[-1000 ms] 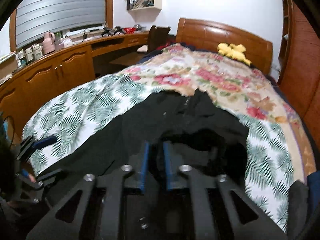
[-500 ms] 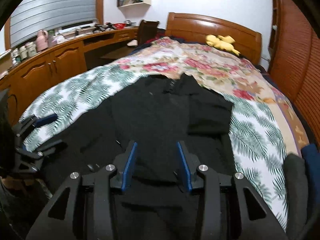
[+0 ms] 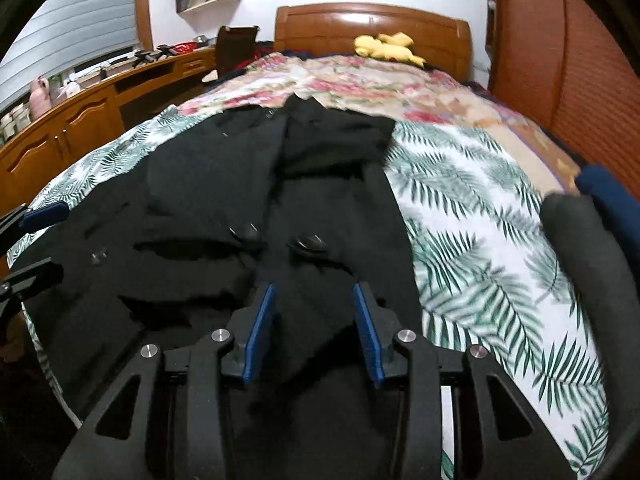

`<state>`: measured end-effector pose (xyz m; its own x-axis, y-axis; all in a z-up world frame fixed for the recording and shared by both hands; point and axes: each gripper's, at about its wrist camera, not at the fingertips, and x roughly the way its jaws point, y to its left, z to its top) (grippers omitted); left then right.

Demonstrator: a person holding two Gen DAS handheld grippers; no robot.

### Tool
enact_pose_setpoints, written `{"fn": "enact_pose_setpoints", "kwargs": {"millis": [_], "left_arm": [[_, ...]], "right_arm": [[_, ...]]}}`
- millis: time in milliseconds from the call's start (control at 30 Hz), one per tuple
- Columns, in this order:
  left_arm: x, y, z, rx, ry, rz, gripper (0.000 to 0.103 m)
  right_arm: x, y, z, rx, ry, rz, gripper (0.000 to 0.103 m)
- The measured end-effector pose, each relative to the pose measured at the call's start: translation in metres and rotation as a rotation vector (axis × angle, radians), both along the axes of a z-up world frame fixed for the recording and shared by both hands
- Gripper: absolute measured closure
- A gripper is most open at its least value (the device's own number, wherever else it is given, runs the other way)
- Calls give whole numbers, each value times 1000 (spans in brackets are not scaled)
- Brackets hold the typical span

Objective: Fold large clothes

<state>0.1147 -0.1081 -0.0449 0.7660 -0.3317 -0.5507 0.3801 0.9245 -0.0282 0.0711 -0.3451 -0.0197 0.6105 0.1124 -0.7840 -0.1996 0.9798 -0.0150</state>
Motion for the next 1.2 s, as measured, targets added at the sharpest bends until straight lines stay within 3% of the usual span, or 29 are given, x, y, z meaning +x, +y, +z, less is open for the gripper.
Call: {"fn": "enact_pose_setpoints", "kwargs": {"millis": [133,333,467,633,700,733,767,833,967,1200], "left_arm": [[21,-22,-2,14,47,-49,38],[49,-58,-4,60,119,-93,43],[71,-75,-12,105,161,-77,54],[89,-85,-20,152,206,-48,57],[93,-90,-20,162,215,-32,64],[95,-91,-19,171,216,-26,74],[97,-91,-18,180,216,-18,88],[98,-89,-14,181,214,-6,98],[84,-75,10,156,139,26,99],[62,12,62,123,19,189,99]], "right_arm": [[-8,-19,1,-1,2,-12,61],[-21,-41,8,28,-5,-20,61],[-27,-51,12,53,-12,-16,61],[-37,-56,16,63,-29,-2,61],[-39,-56,16,56,-33,5,61],[-39,-57,16,54,-34,8,61],[-39,-57,15,53,-34,9,61],[-39,-58,15,51,-34,8,61],[-38,-59,15,47,-34,4,61],[-29,-43,18,36,-49,29,61]]}}
